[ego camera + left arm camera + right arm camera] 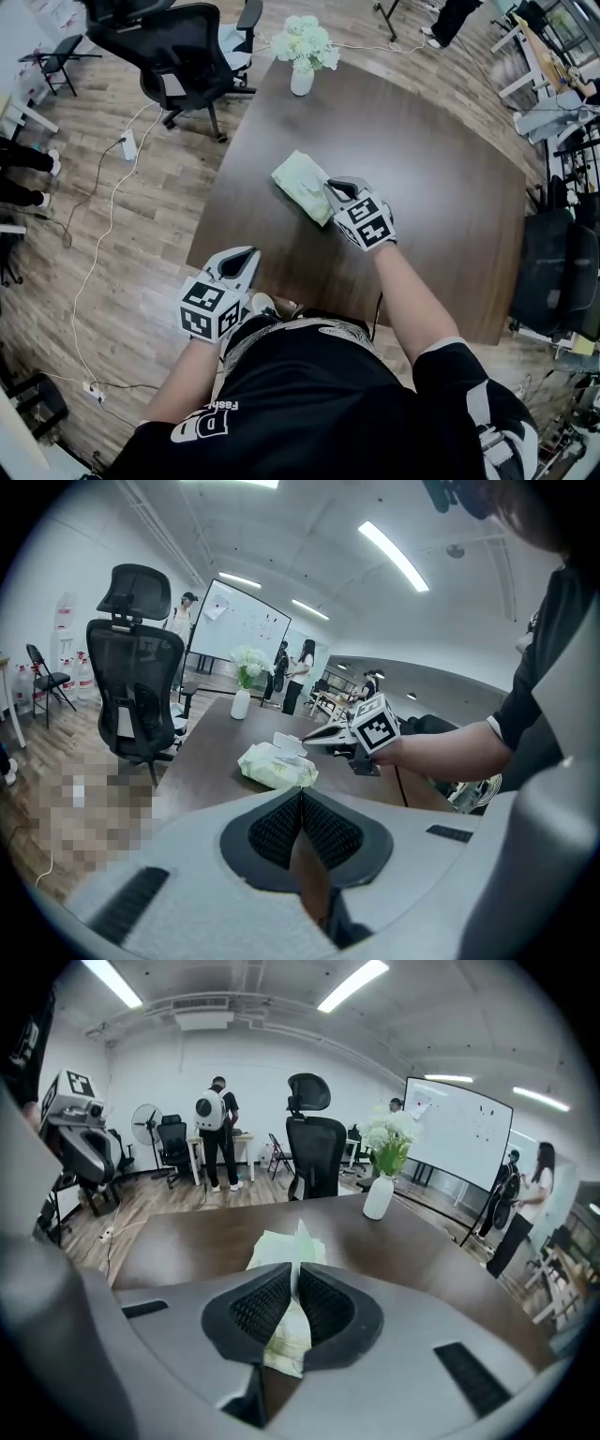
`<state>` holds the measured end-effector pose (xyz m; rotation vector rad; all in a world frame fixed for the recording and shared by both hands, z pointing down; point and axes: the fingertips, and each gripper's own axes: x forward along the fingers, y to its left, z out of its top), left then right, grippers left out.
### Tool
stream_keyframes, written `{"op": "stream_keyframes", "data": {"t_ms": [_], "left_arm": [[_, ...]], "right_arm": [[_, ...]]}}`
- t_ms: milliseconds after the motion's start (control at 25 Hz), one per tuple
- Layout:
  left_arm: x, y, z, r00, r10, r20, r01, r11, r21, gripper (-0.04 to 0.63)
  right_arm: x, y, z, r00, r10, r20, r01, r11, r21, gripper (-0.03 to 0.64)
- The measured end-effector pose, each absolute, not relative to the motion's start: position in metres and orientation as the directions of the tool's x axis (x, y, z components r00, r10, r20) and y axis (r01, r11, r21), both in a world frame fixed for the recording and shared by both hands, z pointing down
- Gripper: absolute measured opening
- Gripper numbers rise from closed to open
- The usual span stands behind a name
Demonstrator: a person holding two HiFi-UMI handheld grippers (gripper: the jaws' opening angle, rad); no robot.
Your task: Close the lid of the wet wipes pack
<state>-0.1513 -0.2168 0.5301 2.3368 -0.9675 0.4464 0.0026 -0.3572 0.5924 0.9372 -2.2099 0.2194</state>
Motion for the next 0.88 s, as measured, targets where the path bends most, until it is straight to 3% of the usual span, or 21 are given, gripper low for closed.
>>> {"op": "stream_keyframes", "data": {"t_ms": [480,880], "left_arm": [[-0.161,-0.212,0.533,0.668,-0.551,0.499,-0.741,-0.556,0.378,0.02],[-0.17,-0.207,0.534,0.653,-0.569,0.5,-0.755,-0.532,0.383,0.02]], "right_arm": [[-0.021,-0.36,0.594,-0.408,-0.571,0.712,-0.551,0.776,0.307,0.032],[-0.041,-0.361,0.597,-0.411,-0.558,0.721,-0.517,0.794,0.319,0.032]]}}
